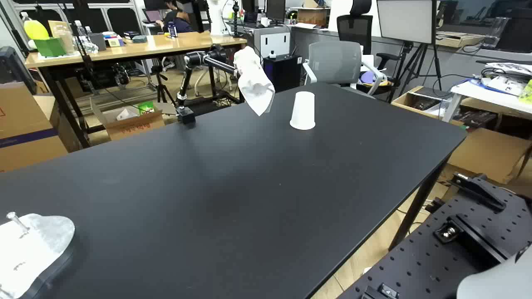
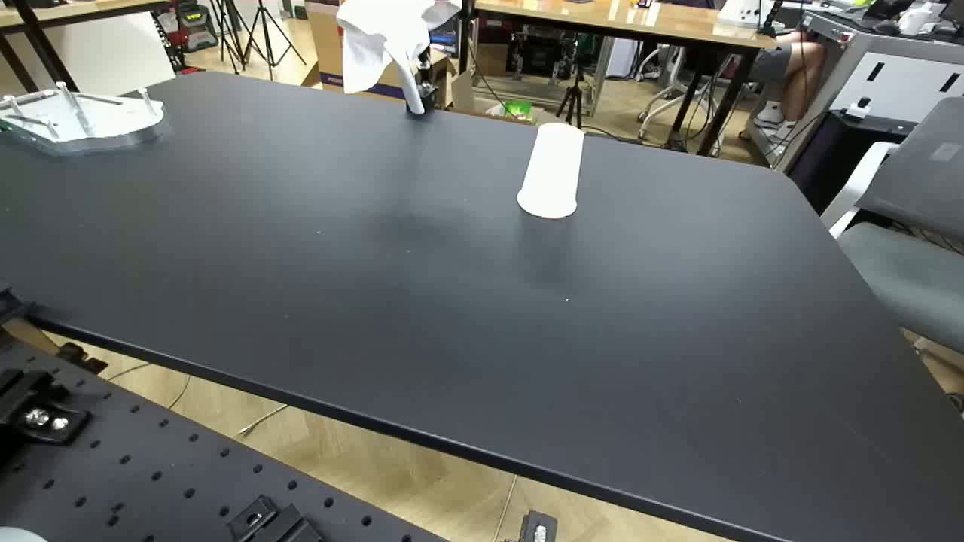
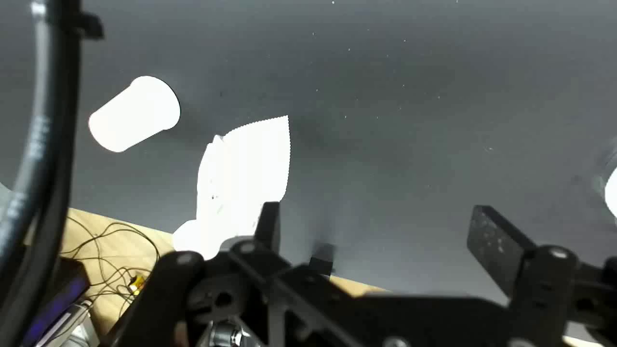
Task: Unhang the cloth from the stand
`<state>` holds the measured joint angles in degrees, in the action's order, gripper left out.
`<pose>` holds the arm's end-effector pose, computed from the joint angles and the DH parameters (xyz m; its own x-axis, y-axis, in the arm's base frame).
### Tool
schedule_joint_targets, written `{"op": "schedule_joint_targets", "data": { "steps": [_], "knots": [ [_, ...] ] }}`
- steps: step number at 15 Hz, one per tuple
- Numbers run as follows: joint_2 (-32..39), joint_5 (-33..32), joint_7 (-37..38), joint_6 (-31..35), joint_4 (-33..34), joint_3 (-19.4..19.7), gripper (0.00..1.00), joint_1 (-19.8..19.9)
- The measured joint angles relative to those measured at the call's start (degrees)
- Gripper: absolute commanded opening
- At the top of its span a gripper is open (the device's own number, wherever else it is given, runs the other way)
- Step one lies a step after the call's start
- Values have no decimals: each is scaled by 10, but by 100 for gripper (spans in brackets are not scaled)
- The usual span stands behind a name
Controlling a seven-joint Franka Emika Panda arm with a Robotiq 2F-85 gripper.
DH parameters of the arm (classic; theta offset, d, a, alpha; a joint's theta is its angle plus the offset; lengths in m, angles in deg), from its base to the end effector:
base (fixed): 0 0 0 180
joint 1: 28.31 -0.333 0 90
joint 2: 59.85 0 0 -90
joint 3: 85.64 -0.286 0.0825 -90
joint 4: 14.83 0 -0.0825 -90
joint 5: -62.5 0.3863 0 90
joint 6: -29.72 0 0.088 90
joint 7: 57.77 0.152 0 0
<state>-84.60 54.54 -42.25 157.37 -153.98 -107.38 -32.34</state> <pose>0.4233 0.1898 0.4035 0.9345 0.2544 0.2491 0.2019 -0.9549 0.2179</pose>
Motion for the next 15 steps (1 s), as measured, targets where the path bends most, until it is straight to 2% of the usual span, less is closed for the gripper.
{"op": "schedule_joint_targets", "data": {
  "steps": [15],
  "knots": [
    [2,-15,3,1,-1,7,100,-1]
  ]
}}
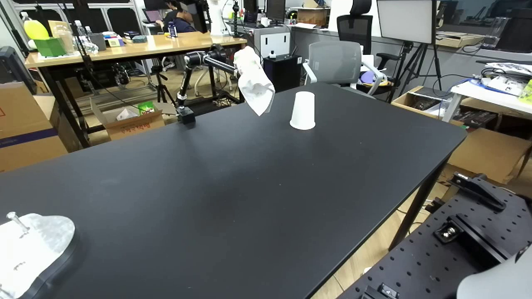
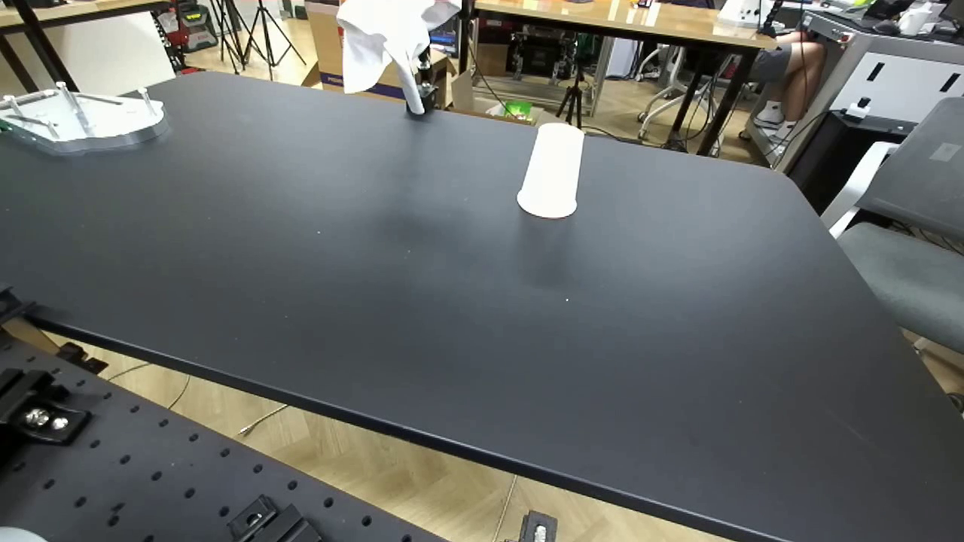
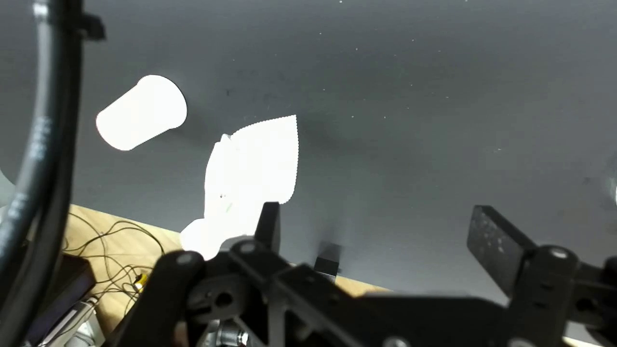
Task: Unhang the cloth from the stand
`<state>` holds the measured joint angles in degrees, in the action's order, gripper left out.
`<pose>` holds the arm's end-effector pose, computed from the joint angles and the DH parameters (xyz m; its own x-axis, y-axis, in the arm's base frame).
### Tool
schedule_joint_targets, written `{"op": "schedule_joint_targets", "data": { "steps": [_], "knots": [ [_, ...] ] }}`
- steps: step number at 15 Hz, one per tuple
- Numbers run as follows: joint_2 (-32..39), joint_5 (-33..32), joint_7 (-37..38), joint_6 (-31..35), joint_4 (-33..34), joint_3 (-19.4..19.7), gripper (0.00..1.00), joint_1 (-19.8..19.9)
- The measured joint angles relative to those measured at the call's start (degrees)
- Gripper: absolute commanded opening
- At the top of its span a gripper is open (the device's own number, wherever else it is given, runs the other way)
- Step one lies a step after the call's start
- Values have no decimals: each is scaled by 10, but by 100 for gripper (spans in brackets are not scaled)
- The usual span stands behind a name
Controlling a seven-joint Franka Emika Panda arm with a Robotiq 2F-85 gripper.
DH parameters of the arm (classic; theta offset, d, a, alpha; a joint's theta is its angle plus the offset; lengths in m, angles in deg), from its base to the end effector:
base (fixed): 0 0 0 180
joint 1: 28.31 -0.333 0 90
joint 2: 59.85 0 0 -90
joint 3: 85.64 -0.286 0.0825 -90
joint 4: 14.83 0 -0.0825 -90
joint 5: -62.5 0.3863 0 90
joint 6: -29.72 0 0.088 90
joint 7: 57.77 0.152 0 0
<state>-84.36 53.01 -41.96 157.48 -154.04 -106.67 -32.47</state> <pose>0.4261 0.1841 0.4027 0.9337 0.2567 0.2496 0.1990 -0.9516 0.2340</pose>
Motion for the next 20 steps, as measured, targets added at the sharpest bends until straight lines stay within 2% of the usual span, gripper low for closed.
{"op": "schedule_joint_targets", "data": {
  "steps": [8,14,20],
  "knots": [
    [38,-103,-2,75,-3,57,100,49],
    [107,-108,-15,112,30,102,100,58],
    [184,-94,-43,131,80,124,100,51]
  ]
}}
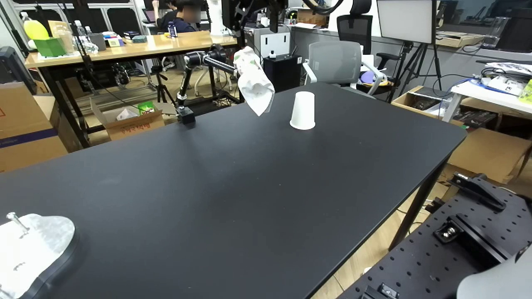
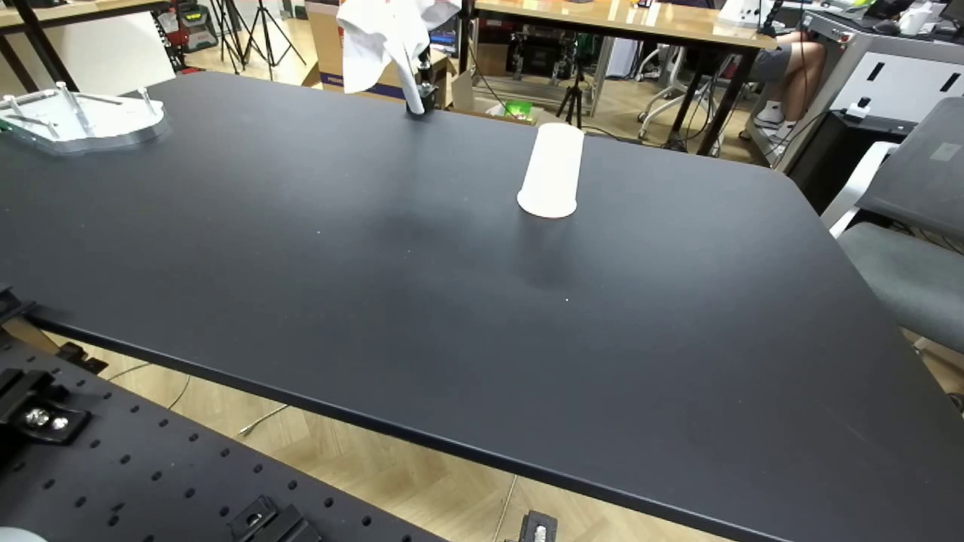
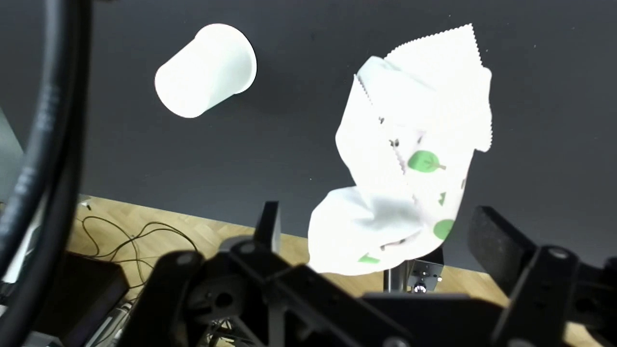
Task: Unhang the cloth from the stand
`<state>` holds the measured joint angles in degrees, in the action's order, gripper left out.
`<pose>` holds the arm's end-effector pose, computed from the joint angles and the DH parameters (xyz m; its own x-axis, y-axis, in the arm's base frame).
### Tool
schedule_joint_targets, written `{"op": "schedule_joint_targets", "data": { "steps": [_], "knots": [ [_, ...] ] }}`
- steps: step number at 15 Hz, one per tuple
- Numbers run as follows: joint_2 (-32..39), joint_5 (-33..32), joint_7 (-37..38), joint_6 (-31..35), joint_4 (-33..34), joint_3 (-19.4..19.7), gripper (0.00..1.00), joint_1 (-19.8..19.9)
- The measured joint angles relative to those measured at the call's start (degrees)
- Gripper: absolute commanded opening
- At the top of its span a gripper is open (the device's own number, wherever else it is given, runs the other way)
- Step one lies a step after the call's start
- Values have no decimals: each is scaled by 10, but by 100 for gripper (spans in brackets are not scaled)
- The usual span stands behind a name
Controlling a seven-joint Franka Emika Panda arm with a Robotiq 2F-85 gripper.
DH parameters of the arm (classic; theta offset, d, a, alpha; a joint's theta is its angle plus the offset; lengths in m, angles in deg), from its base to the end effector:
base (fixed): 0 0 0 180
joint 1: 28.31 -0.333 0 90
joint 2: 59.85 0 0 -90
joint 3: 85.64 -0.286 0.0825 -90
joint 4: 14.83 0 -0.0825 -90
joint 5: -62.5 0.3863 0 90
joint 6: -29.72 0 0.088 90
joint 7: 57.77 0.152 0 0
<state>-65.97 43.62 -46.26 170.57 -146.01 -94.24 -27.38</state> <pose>0.5384 0.0633 0.3502 0.9402 0.1880 0.2839 0.1244 -0.9658 0.2276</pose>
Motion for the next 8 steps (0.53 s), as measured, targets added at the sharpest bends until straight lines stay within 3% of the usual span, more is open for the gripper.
{"op": "schedule_joint_targets", "data": {
  "steps": [2,3,5,8],
  "knots": [
    [19,13,-15,1,15,3,100,-6],
    [28,21,-24,1,23,4,75,-10],
    [42,37,-43,1,34,6,68,-17],
    [57,59,-64,1,44,10,45,-24]
  ]
}}
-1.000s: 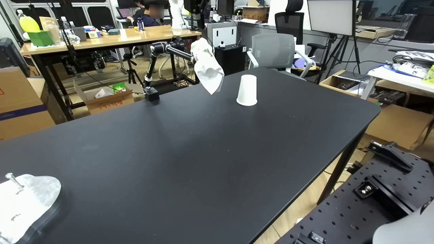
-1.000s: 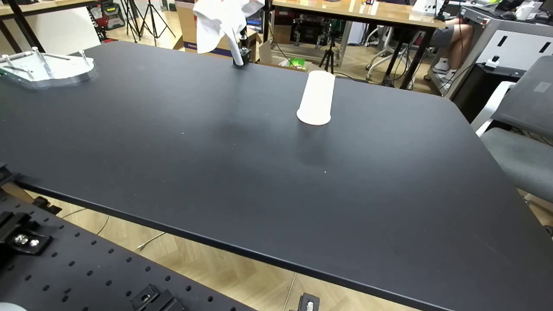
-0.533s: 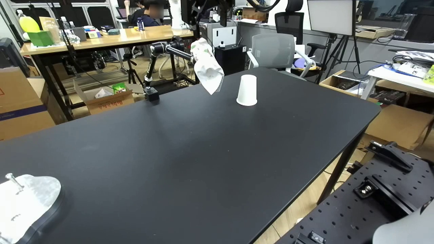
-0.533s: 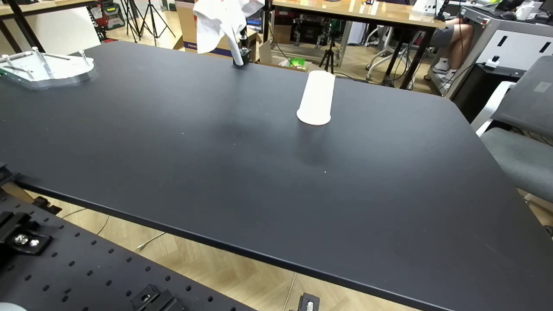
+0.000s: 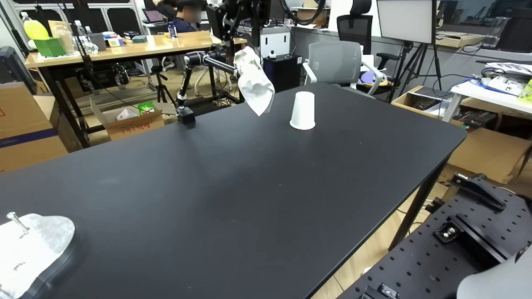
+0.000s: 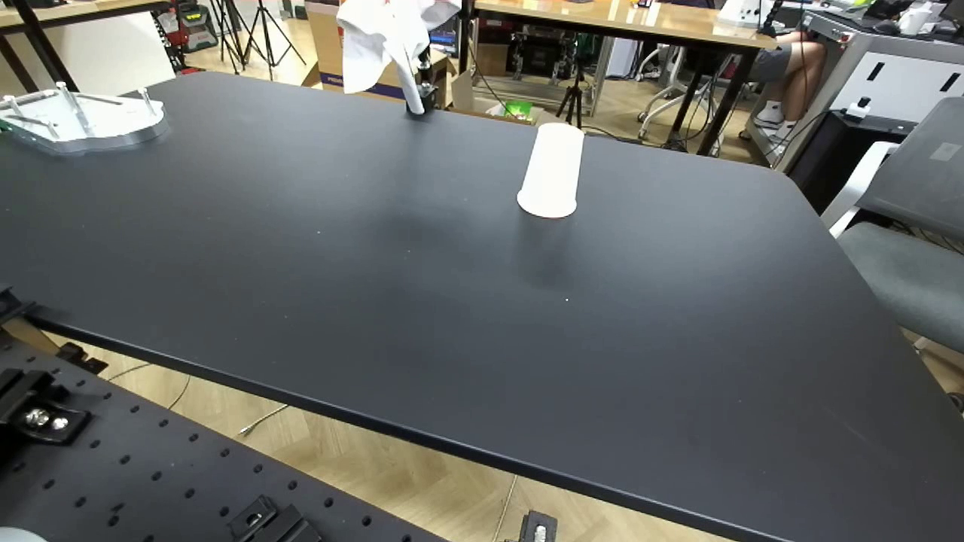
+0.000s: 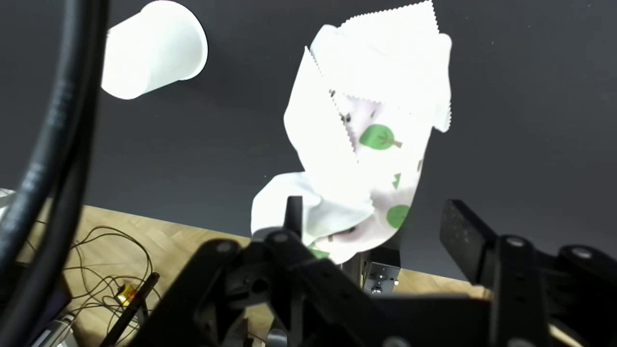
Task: Unhang the cloth from the stand
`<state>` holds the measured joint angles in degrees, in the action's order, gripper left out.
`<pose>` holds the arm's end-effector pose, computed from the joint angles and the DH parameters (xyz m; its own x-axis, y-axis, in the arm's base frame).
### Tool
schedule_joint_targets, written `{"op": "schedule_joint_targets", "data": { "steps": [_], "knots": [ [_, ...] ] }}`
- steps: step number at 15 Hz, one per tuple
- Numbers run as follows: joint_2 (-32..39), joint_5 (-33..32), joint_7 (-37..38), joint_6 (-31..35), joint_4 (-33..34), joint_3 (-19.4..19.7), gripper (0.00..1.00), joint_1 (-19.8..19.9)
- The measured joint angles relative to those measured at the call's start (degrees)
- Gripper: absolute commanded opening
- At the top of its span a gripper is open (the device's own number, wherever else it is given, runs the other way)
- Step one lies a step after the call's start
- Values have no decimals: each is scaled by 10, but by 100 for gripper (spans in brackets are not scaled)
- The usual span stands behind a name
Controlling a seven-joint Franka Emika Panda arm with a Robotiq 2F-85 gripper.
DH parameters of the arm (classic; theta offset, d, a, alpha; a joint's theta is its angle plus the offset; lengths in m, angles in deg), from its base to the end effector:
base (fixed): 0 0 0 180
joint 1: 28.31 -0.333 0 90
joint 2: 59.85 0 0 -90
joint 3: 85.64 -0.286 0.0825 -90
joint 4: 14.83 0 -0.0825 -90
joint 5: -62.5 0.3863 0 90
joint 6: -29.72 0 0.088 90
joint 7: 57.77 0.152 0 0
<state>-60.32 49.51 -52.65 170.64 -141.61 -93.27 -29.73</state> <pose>0.5582 0.0826 0.3330 0.9383 0.2377 0.2513 0.2018 -0.9662 0.1604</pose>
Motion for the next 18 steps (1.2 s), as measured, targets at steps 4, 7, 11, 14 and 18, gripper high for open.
{"op": "schedule_joint_targets", "data": {
  "steps": [4,7,11,14,18],
  "knots": [
    [6,15,-16,0,2,6,18,-2],
    [5,22,-23,-1,4,13,0,-2],
    [5,34,-32,-1,7,17,1,-2],
    [0,53,-44,-1,7,16,1,-7],
    [-21,83,-66,-7,4,6,1,-33]
  ]
}}
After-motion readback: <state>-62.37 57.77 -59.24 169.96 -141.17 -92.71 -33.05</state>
